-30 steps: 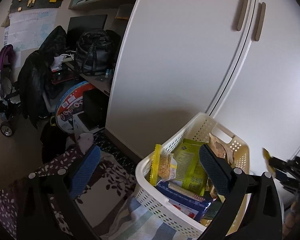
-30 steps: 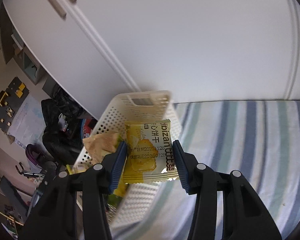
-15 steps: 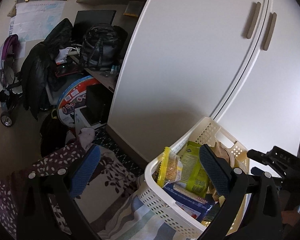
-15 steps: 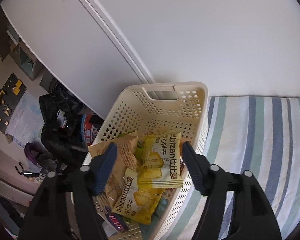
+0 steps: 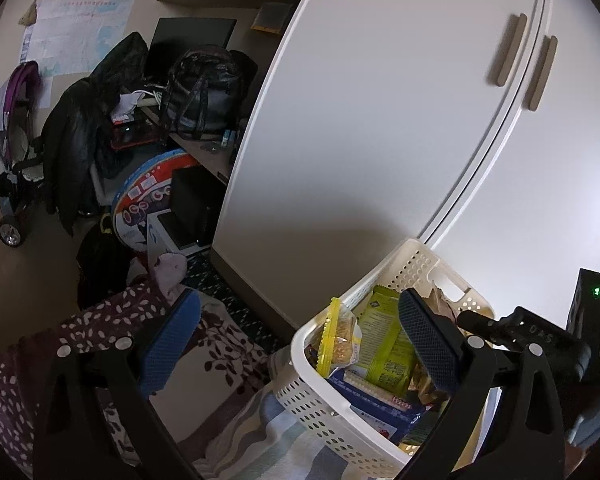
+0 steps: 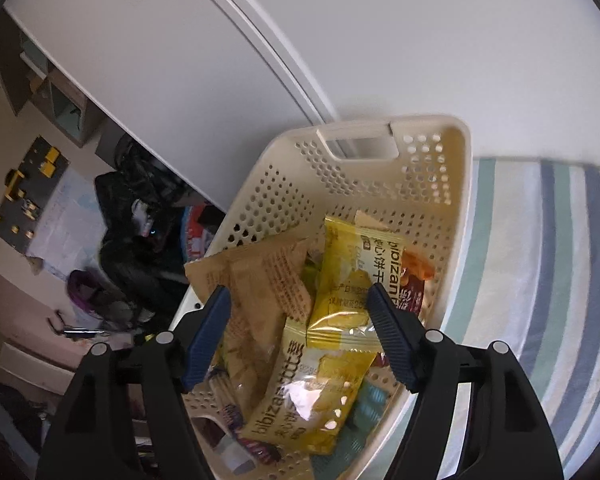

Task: Organize snacks

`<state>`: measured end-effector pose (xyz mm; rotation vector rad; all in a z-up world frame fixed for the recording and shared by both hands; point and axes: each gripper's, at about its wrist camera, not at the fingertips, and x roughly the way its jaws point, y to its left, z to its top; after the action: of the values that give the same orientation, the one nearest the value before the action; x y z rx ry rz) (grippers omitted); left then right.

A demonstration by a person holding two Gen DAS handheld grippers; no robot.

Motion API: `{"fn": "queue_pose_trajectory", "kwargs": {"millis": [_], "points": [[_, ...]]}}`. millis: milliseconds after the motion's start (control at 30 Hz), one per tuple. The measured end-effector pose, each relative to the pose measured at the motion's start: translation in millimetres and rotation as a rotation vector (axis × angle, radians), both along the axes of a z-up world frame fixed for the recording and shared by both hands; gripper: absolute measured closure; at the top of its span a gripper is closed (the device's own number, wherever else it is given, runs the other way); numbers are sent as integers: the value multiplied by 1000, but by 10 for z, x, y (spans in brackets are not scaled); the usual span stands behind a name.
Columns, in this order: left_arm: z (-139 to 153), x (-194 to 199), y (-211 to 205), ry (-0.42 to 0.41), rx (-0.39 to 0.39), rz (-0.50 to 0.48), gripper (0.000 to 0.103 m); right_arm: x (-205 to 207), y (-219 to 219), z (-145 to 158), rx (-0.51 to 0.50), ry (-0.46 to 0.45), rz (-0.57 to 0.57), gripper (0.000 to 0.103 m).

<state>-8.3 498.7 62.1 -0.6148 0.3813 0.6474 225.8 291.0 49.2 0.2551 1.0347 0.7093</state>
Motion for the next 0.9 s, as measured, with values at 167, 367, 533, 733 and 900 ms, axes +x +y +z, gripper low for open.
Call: {"fn": "queue_pose_trajectory", "kwargs": {"millis": [167,367,533,733,900], "points": [[21,-66,36,-20,-3,26,3,-202,-4,255,45,-83,35,31],[46,-195,120,-42,-3,90,3,-480,180,259,152,-4,168,31],[24,-264,190,-62,-31,117,3,-462,340,16,204,120,205,31],[14,-247,184,-42,-13,93,3,-166,448,-14,138,40,122,35],[-21,-150,154,-23,-13,65,3,122,559,-28,55,16,83,34]]}}
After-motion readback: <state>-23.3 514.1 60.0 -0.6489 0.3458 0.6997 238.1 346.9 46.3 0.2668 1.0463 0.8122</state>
